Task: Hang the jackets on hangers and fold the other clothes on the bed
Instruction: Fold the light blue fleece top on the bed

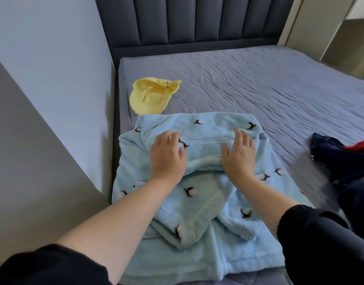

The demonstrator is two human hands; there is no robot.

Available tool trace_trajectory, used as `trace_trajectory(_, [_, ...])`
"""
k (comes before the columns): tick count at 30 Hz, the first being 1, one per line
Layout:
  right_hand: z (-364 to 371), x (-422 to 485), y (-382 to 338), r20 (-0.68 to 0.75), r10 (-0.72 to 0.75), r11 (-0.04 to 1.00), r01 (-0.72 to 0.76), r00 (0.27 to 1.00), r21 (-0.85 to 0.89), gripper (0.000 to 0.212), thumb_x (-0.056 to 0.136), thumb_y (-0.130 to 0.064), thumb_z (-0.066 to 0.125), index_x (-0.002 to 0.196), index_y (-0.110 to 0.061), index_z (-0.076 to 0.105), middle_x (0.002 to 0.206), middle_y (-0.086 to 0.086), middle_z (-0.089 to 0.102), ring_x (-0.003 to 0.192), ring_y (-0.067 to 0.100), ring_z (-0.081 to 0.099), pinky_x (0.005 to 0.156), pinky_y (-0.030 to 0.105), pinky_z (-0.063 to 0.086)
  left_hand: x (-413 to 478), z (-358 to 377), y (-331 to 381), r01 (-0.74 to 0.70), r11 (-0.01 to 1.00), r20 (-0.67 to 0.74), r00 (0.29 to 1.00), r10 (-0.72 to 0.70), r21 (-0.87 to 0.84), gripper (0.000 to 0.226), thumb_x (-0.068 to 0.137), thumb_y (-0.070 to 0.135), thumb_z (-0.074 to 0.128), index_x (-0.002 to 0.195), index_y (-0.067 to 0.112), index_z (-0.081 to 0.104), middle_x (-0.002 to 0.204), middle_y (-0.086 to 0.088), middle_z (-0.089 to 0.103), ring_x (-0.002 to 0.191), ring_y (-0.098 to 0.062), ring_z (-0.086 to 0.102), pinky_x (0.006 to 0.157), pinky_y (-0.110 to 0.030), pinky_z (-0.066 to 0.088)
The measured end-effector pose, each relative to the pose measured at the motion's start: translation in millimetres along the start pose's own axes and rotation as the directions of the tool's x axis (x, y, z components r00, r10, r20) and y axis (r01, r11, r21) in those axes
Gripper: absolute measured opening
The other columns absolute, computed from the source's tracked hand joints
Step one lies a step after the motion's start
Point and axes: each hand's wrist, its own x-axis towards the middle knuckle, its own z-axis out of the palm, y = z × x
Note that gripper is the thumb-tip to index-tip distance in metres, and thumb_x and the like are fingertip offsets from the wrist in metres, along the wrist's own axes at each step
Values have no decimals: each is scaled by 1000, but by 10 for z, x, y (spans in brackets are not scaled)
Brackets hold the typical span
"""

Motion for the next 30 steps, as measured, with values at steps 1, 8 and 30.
trace_trajectory(1, [17,8,8,92,-103,991,111,990,-77,53,99,-36,37,147,-17,28,154,7,27,142,27,22,116,45,16,79,35,30,-55,996,103,994,47,75,40,93,20,49,131,7,50,140,-15,44,130,-35,37,104,-46,32])
trace_trajectory(8, [91,196,9,591,54,930,175,805,-324,45,98,-32,21,131,-15,45,133,3,53,122,24,48,113,53,9,-72,529,-222,-110,948,726,671,-151,300,71,97,53,27,152,25,-10,161,-3,-10,147,-28,-5,119,-46,4])
trace_trajectory(30, [868,1706,-579,751,8,900,323,660,-293,88,78,-8,61,151,-25,15,151,11,30,136,34,31,105,45,32,-432,889,-326,-182,911,520,853,-41,370,73,94,51,24,152,18,-4,160,-13,0,145,-34,-2,117,-51,7])
